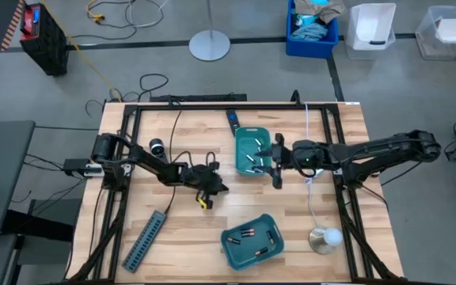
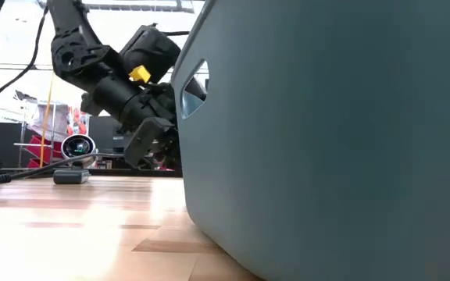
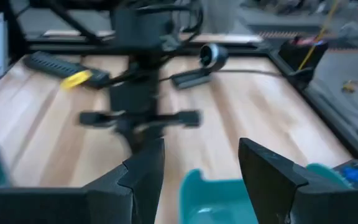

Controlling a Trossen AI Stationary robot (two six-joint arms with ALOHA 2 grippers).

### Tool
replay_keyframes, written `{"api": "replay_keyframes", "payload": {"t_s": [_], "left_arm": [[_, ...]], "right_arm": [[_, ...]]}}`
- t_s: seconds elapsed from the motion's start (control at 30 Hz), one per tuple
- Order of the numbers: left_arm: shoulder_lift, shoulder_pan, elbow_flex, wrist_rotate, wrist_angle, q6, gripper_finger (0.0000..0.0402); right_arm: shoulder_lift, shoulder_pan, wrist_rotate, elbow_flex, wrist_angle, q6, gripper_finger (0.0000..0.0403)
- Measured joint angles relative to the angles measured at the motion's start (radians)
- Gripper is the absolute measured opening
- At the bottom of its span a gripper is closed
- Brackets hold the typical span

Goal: Sort batteries
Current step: Put the black battery into the blue bin

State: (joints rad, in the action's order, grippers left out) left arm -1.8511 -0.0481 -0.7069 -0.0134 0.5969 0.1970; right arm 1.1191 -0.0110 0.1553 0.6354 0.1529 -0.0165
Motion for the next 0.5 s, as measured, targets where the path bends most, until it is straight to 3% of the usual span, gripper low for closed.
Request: {"api": "replay_keyframes", "payload": {"t_s": [0.23, 0.5], "left_arm": [[0.006, 0.112, 0.105, 0.033, 0.137, -0.009, 0.0], [0.007, 0.302, 0.221, 0.206, 0.352, -0.019, 0.0]], "right_arm": [[0.087, -0.087, -0.001, 0.141, -0.222, 0.021, 0.0221], [0.377, -0.116, 0.0, 0.313, -0.433, 0.066, 0.0221]]}}
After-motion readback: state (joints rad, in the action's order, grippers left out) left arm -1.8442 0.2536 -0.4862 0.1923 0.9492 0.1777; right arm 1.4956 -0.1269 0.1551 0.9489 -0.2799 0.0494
